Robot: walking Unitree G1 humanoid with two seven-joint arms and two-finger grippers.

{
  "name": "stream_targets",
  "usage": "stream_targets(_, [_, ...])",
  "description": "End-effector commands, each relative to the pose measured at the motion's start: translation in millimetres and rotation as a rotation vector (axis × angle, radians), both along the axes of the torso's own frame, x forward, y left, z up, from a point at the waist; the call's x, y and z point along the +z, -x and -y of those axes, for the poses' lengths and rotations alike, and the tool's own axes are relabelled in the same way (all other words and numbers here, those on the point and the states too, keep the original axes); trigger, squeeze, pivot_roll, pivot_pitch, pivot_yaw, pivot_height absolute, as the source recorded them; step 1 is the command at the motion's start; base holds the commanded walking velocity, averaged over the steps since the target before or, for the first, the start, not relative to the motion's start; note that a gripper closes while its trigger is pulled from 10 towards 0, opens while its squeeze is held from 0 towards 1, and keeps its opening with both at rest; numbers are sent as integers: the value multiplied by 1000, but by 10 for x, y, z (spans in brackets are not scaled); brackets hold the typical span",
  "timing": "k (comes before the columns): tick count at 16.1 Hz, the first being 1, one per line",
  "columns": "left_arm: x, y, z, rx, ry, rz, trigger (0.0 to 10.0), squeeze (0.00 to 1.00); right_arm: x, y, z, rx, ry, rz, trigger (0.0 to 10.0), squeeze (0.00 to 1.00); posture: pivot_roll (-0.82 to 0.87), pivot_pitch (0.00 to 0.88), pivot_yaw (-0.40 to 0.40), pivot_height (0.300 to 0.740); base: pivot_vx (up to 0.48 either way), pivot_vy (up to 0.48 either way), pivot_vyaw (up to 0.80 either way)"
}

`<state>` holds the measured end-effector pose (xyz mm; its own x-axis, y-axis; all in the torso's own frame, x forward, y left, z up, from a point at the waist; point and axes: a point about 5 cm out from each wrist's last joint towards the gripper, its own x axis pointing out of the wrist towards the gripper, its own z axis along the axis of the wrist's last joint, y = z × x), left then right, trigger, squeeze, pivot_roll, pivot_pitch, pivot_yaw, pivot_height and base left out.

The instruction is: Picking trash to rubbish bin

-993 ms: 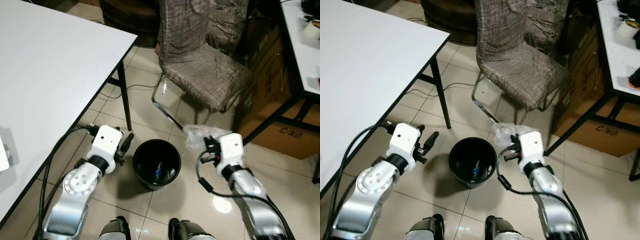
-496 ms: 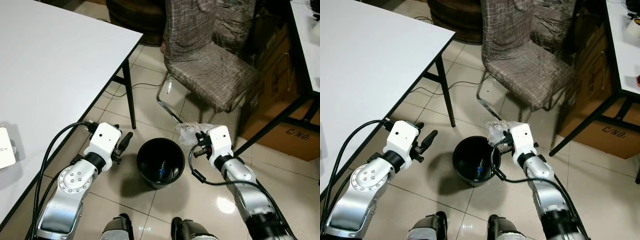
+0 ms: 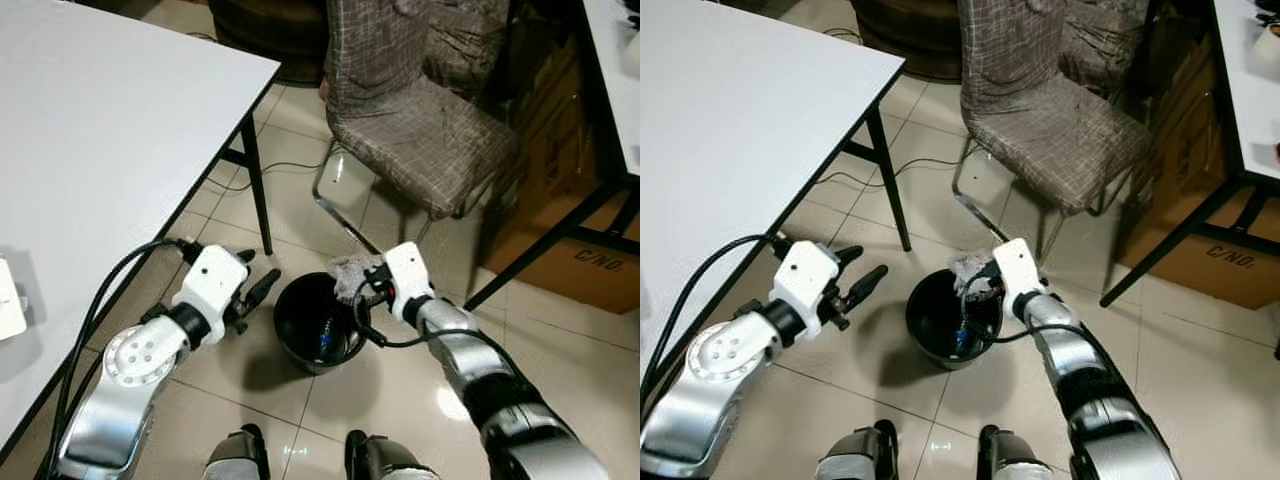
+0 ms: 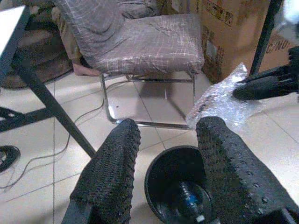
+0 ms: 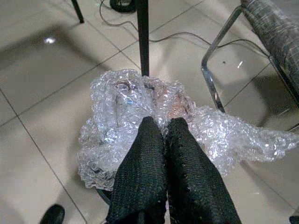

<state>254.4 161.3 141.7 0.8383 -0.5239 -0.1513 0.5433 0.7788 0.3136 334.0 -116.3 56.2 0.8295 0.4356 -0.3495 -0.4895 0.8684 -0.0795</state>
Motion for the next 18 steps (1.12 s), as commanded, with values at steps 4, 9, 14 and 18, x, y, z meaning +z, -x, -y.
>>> stream_targets(4, [-9, 110, 11, -61, 3, -46, 10000, 0, -38, -40, -27, 12, 4, -36, 10000, 0, 48, 219, -40, 740, 0, 0, 0])
stream_targets(9, [5, 111, 44, -66, 10, -54, 10000, 0, 136, -163, 28, -44, -42, 61, 10000, 0, 56, 213, -35, 740, 0, 0, 0])
stream_targets(14, [-420, 51, -121, -30, -235, -247, 10000, 0, 33, -78, 81, -17, -56, 36, 10000, 0, 44, 209, -31, 740, 0, 0, 0])
stream_targets(18, [-595, 93, -44, -39, -237, -341, 10000, 0, 17, -67, 72, -3, -75, 20, 10000, 0, 45, 204, -21, 740, 0, 0, 0])
